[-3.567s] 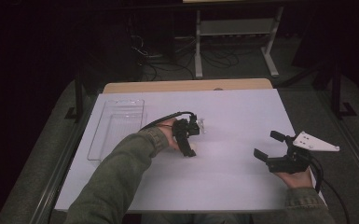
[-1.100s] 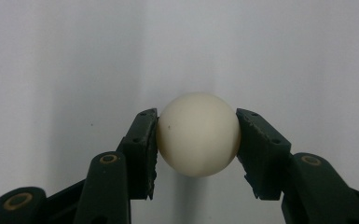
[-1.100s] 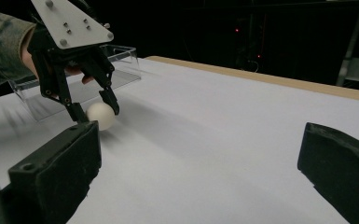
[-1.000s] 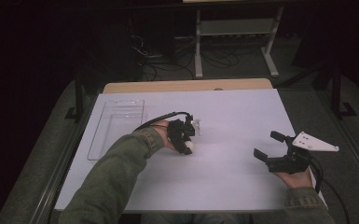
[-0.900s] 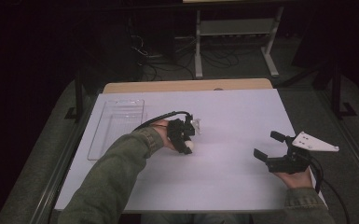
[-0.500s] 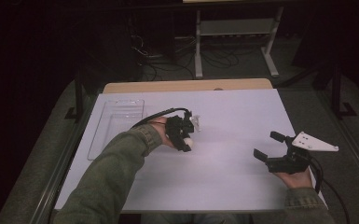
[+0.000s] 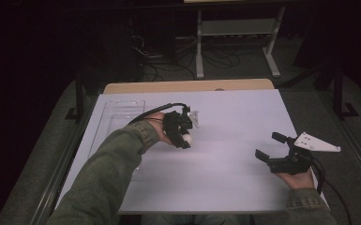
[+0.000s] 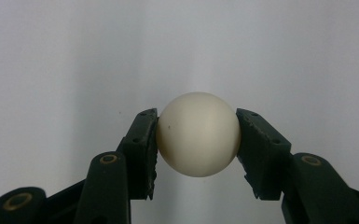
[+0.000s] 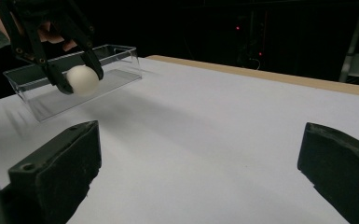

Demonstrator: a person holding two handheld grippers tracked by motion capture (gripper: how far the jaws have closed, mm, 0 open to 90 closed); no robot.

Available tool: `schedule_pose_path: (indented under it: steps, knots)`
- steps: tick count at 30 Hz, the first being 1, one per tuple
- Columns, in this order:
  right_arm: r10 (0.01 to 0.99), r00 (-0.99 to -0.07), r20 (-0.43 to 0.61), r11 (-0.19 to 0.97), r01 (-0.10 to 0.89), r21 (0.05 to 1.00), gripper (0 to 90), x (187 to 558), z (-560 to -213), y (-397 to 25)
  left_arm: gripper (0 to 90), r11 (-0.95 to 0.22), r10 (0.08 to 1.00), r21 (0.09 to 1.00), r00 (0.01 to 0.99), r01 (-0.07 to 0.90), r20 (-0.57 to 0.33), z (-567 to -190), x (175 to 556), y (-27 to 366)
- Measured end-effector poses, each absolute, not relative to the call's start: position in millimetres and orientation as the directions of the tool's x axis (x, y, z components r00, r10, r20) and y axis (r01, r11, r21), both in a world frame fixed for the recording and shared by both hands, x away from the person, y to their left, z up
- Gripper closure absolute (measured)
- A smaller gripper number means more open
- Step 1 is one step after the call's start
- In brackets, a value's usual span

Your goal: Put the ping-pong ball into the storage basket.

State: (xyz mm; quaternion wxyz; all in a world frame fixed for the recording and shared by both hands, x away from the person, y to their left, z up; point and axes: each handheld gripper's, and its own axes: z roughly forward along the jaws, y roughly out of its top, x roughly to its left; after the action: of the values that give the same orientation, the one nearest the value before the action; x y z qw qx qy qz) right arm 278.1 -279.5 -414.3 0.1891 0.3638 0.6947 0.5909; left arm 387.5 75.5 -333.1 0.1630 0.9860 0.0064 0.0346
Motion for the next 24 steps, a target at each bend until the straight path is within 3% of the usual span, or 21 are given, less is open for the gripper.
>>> schedule_pose_path:
  steps: [24]
  knots:
    - [0.725, -0.664, 0.18, 0.025, 0.287, 0.958, 0.0, 279.5, -415.1, -280.3, 50.5, -0.941, 0.04, 0.34, 0.992, -0.002, 0.116, -279.0, 378.6, 87.3]
